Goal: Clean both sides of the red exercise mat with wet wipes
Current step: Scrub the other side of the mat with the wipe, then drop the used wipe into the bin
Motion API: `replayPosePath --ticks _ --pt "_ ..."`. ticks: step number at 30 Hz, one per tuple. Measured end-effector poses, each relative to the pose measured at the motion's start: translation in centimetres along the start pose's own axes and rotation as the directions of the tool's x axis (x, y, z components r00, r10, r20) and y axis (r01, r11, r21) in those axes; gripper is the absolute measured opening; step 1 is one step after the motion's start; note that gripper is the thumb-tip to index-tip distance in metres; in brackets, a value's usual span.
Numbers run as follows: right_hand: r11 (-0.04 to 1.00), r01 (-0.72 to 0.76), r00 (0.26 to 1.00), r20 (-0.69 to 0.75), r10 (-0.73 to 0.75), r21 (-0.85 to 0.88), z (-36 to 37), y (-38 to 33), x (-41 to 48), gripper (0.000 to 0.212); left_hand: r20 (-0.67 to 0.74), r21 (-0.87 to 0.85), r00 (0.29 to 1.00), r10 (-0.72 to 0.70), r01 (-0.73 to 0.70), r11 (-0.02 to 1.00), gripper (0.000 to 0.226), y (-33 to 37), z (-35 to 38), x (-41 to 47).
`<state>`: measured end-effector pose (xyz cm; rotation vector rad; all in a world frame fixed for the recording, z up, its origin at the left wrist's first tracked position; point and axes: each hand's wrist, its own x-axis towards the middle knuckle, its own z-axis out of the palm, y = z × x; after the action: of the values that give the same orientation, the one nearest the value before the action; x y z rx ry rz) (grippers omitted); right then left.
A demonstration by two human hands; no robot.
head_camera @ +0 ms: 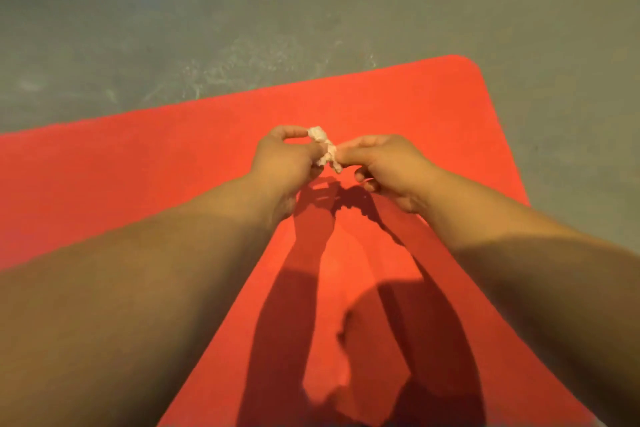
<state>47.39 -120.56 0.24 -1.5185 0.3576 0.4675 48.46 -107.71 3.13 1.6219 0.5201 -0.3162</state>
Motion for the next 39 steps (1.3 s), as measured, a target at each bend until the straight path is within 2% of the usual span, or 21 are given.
replayPosePath --ticks 4,8,11,13,20,24,27,31,33,36,39 --pt "0.985 -0.011 1.000 -0.024 0.007 -0.170 3.0 -3.0 2.1 0.015 -0.014 -0.072 0.999 -0.038 0.037 0.997 0.028 -0.3 -3.2 1.6" --pt "0.955 -0.014 1.000 0.011 0.018 -0.296 10.7 -3.4 4.5 0.021 0.013 -0.126 1.000 -0.017 0.018 0.992 0.029 -2.3 -10.0 3.6" --pt "0.962 0.011 0.999 0.038 -0.001 -0.274 17.4 -2.1 6.1 0.023 0.120 -0.113 0.992 0.035 -0.021 0.993 0.030 -3.9 -16.7 5.0" --pt "0.974 0.015 0.998 0.060 -0.002 -0.227 21.9 -1.1 6.6 0.024 0.148 -0.034 0.987 0.067 -0.062 0.997 0.032 -5.3 -21.6 5.8" --pt "0.963 0.038 0.984 0.181 0.011 -0.266 39.4 -0.1 4.4 0.025 0.027 0.088 0.994 0.107 -0.109 0.990 0.017 -8.1 -39.2 5.0" --pt "0.952 0.070 0.965 0.261 0.010 -0.298 50.8 -2.5 2.0 0.031 -0.089 0.048 0.991 0.103 -0.099 0.994 0.014 -7.1 -51.0 3.1" --pt "0.905 0.112 0.952 0.305 0.020 -0.409 59.0 -5.1 -1.2 0.031 -0.156 0.029 0.984 0.081 -0.078 0.997 0.020 -5.6 -59.5 0.4" --pt "0.834 0.177 0.937 0.350 0.020 -0.522 68.3 -7.9 -5.5 0.030 -0.171 -0.075 0.985 -0.021 0.008 0.997 0.014 -4.1 -68.7 -4.0" --pt "0.764 0.251 0.924 0.382 -0.006 -0.595 72.4 -8.6 -6.7 0.025 -0.179 -0.140 0.981 -0.070 0.045 0.989 0.018 -3.5 -72.5 -5.7" --pt "0.662 0.346 0.894 0.448 -0.017 -0.665 77.8 -8.5 -7.3 0.021 -0.210 -0.174 0.971 -0.113 0.076 0.982 0.007 -4.3 -77.4 -7.2" --pt "0.567 0.435 0.840 0.542 0.024 -0.699 82.8 -6.6 -7.4 0.021 -0.292 -0.213 0.941 -0.172 0.112 0.971 0.011 -7.1 -81.7 -7.6"
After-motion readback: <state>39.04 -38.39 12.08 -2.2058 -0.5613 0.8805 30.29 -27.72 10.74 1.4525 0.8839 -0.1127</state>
